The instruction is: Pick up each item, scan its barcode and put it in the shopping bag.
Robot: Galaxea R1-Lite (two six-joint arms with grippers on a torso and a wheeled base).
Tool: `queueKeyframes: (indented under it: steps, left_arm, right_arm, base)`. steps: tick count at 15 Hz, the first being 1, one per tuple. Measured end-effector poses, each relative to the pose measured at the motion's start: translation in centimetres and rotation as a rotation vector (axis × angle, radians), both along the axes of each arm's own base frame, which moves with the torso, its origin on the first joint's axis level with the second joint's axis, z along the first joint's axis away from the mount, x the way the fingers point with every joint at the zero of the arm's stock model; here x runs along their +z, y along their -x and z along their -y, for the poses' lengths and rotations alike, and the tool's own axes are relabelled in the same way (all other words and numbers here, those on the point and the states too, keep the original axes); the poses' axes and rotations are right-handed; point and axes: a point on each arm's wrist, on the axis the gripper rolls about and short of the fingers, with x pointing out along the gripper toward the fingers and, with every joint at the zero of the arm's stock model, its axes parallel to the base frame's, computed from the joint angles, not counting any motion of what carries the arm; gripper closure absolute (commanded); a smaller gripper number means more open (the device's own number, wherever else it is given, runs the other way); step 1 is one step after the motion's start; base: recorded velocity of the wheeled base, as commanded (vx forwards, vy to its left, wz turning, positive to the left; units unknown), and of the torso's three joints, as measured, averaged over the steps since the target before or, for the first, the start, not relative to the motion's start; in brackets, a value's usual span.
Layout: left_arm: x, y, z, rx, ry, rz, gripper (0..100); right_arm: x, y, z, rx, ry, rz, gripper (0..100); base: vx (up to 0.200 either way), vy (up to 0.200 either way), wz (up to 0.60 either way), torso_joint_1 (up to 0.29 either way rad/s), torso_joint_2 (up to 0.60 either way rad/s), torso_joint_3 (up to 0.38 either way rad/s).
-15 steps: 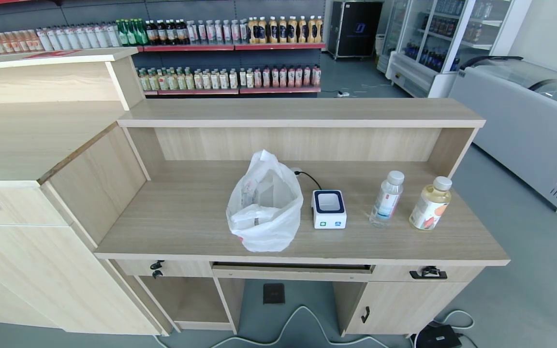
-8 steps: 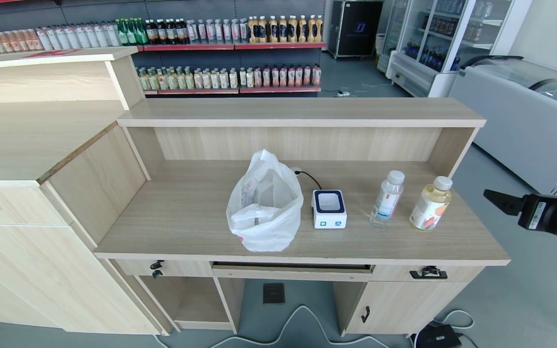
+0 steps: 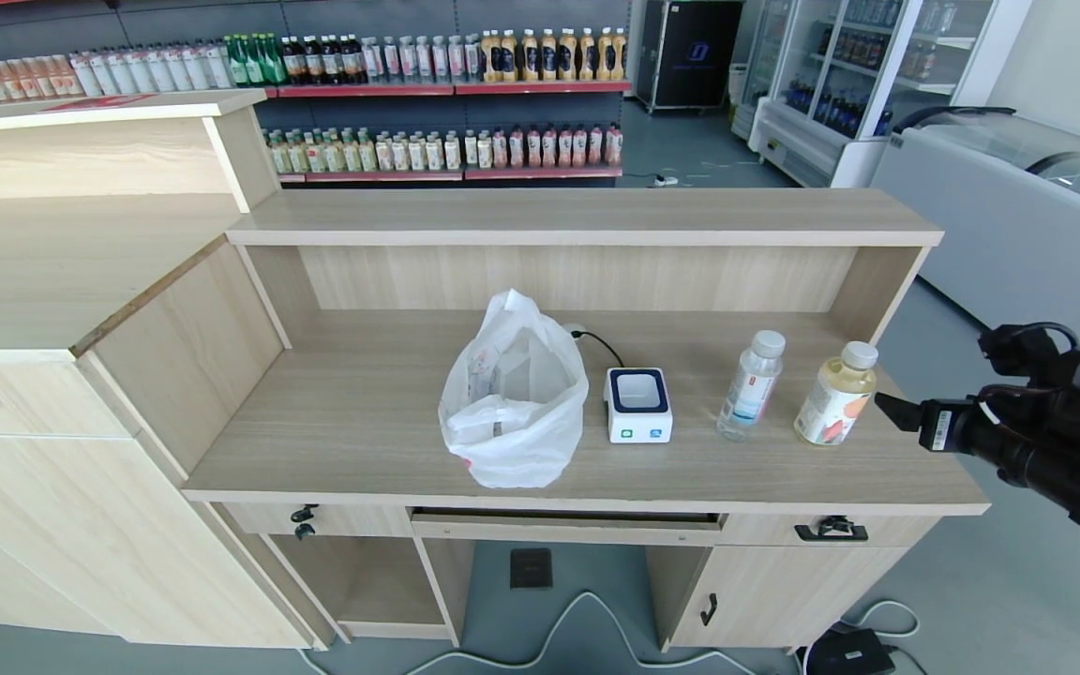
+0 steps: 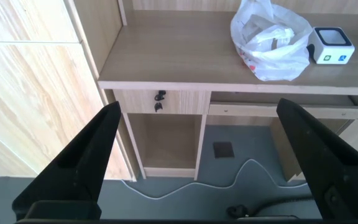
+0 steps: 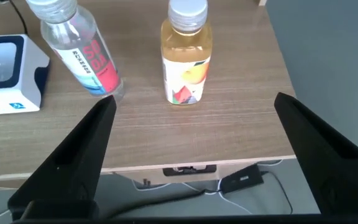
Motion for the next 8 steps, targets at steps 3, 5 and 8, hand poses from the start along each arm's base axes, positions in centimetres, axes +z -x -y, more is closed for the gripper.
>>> queueKeyframes:
  steps: [3,5,8]
  left_arm:
    - [0.0,0.0,0.0,0.0,0.0,0.0,0]
    - [0.0,0.0,0.0,0.0,0.0,0.0,0]
    - [0.0,0.0,0.0,0.0,0.0,0.0,0]
  right_arm:
    - [-1.3,-2.5,-0.4,0.071,0.042,0.048,0]
    - [-2.3,-3.3,-0.9,0.099,0.06,0.041,0]
    - [-3.7,-4.2,-2.3,0.145,0.069,0.043,0]
  base:
    - [0.0,0.0,0.0,0.0,0.0,0.0]
    - [0.0,0.0,0.0,0.0,0.0,0.0]
    - [0.0,0.0,0.0,0.0,0.0,0.0]
